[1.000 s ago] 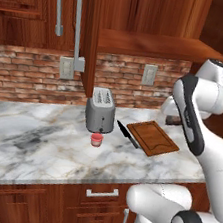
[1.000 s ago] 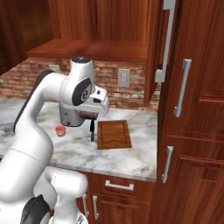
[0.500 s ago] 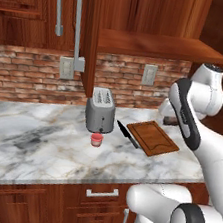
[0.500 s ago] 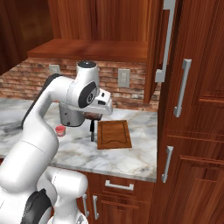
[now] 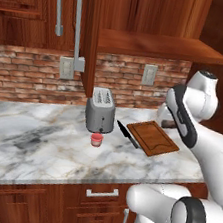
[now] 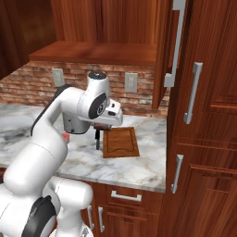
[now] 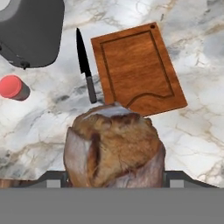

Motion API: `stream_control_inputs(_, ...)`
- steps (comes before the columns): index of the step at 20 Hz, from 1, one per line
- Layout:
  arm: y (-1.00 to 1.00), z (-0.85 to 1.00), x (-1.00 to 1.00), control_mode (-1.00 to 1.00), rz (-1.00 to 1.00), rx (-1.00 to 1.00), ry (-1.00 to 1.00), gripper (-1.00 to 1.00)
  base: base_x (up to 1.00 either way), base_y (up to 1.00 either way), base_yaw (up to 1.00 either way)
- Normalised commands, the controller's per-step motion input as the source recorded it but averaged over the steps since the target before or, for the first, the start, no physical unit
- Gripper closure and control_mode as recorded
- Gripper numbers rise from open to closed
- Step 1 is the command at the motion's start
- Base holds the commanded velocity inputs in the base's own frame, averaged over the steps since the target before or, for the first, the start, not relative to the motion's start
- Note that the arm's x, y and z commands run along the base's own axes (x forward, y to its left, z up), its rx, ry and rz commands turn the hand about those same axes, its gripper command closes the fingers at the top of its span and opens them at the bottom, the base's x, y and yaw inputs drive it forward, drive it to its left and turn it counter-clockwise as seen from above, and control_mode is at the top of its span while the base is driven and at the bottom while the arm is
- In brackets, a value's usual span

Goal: Pick the bread, place it on the cutting board, pick the jam, place it on the counter, and close the cabinet.

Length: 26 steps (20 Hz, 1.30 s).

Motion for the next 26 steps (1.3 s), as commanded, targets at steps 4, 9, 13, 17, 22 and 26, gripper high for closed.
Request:
stream_control_inputs(4,0.0,-0.21,0.22,-1.0,0.0,0.0,0.0,1.0,0.0,0.0,0.0)
stream_control_inputs(9,0.0,-0.16,0.26,-1.0,0.0,0.0,0.0,1.0,0.0,0.0,0.0)
stream_control_inputs(13,-0.02,-0.17,0.28,-1.0,0.0,0.0,0.0,1.0,0.0,0.0,0.0)
stream_control_inputs(17,-0.03,-0.2,0.27,-1.0,0.0,0.0,0.0,1.0,0.0,0.0,0.0)
stream_control_inputs(22,-0.03,-0.21,0.27,-1.0,0.0,0.0,0.0,1.0,0.0,0.0,0.0)
stream_control_inputs(26,-0.03,-0.22,0.28,-1.0,0.0,0.0,0.0,1.0,0.0,0.0,0.0)
